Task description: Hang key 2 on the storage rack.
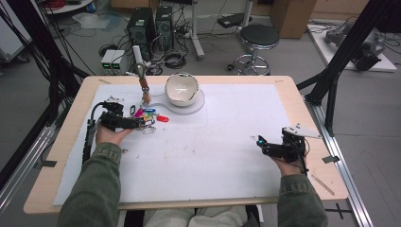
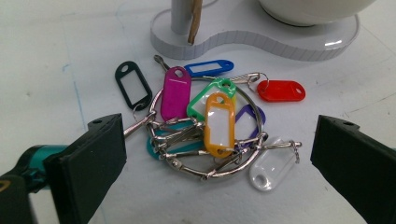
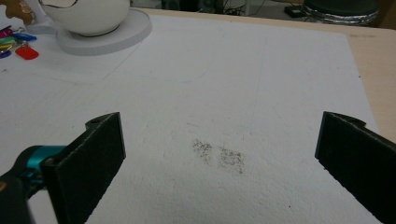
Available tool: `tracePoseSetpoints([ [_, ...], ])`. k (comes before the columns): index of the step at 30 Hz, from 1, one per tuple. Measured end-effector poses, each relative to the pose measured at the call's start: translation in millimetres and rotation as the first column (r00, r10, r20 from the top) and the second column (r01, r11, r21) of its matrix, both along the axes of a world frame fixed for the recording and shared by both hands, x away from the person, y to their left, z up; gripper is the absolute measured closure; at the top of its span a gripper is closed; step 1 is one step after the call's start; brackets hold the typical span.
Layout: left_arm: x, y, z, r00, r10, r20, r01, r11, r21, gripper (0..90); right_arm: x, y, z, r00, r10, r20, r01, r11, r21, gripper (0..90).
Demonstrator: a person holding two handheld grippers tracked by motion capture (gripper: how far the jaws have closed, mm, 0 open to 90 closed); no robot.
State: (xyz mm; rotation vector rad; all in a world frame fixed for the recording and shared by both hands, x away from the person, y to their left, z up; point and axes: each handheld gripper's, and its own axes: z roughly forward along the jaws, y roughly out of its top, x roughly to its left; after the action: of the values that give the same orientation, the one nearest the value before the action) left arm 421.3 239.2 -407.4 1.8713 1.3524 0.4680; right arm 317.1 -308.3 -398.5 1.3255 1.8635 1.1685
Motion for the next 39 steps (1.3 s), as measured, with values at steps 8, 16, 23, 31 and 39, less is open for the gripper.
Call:
tracePoseSetpoints([
  [8, 11.9, -5.9, -2.5, 0.9992, -0.03, -0.027, 0.031, 0.9994, 0.014, 9.4, -0.2, -1.1, 0.1, 1.0, -0.004, -0.002, 0.004, 1.0, 0.005, 0.6],
  [16, 19.5, -11.7, -6.5, 0.9979, -0.048, -0.043, 0.05, 0.9976, 0.048, 15.0, -0.5, -1.0, -0.4, 1.0, -0.003, -0.001, 0.003, 1.0, -0.002, 0.6],
  [23, 24.4, -13.6, -8.3, 0.9984, -0.033, -0.046, 0.036, 0.9977, 0.058, 29.3, -1.4, -0.9, -0.6, 0.9999, -0.011, -0.009, 0.011, 0.9999, 0.001, 0.6],
  [31, 27.3, -19.9, -18.4, 0.9975, -0.027, -0.066, 0.034, 0.9925, 0.117, 42.6, -0.6, -1.6, -1.2, 0.9999, -0.012, -0.01, 0.012, 0.9999, -0.002, 0.6],
  [39, 27.3, -25.7, -22.0, 0.9974, -0.003, -0.072, 0.011, 0.9932, 0.116, 71.1, -2.0, -2.5, -1.3, 0.9999, -0.01, -0.014, 0.01, 0.9999, -0.004, 0.6],
])
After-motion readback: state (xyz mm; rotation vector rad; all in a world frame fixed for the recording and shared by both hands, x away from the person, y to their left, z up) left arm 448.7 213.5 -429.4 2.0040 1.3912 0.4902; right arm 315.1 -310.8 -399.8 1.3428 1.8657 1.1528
